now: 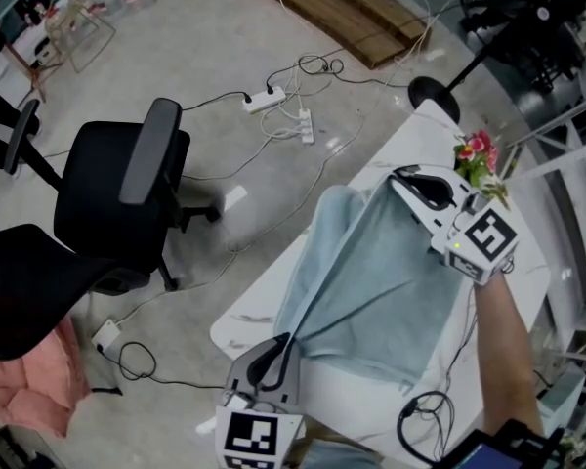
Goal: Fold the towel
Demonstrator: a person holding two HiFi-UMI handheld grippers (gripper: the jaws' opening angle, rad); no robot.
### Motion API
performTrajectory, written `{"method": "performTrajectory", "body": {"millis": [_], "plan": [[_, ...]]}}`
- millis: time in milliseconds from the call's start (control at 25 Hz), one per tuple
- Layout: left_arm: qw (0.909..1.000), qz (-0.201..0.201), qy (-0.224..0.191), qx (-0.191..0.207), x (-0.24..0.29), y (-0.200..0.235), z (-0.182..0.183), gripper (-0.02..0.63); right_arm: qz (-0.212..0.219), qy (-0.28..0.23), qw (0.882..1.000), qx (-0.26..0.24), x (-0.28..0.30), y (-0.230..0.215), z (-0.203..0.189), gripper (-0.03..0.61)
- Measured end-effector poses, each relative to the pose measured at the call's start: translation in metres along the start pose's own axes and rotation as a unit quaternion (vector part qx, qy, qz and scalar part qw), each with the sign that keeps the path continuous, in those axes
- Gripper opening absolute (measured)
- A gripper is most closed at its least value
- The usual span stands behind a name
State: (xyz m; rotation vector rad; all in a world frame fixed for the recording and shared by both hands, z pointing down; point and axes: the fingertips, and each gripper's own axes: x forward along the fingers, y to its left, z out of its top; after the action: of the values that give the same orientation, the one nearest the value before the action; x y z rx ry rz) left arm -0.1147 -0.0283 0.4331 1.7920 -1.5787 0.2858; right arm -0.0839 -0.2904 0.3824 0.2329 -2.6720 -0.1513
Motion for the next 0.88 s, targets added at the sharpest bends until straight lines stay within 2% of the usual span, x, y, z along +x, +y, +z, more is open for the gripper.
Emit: {"method": "performTrajectory", "body": {"millis": [200, 400, 520, 680, 720, 800, 880], "plan": [[0.9994, 0.002, 0.007, -0.034, -0.006, 0.013, 0.0, 0.025, 0.023, 0.016, 1.0, -0.014, 0.032, 0.003, 0.002, 0.038], [0.9955, 0.0, 0.042, -0.085, 0.004, 0.034, -0.028, 0.025, 0.068, 0.07, 0.995, -0.015, 0.078, 0.015, -0.036, 0.038], [0.9958, 0.016, 0.063, -0.065, 0.011, 0.047, -0.041, 0.021, 0.076, 0.105, 0.991, -0.029, 0.098, 0.019, -0.057, 0.038], [0.9963, 0.026, 0.072, -0.039, 0.019, 0.051, -0.043, 0.018, 0.068, 0.149, 0.985, -0.054, 0.11, 0.021, -0.073, 0.043], [0.9963, 0.027, 0.074, -0.032, 0.021, 0.052, -0.043, 0.018, 0.071, 0.153, 0.984, -0.049, 0.109, 0.021, -0.071, 0.064], [0.9963, 0.029, 0.077, -0.024, 0.022, 0.054, -0.041, 0.018, 0.079, 0.141, 0.987, -0.017, 0.099, 0.018, -0.055, 0.191], [0.996, 0.028, 0.083, -0.019, 0.024, 0.056, -0.041, 0.018, 0.077, 0.096, 0.992, 0.036, 0.079, 0.009, -0.024, 0.216]]}}
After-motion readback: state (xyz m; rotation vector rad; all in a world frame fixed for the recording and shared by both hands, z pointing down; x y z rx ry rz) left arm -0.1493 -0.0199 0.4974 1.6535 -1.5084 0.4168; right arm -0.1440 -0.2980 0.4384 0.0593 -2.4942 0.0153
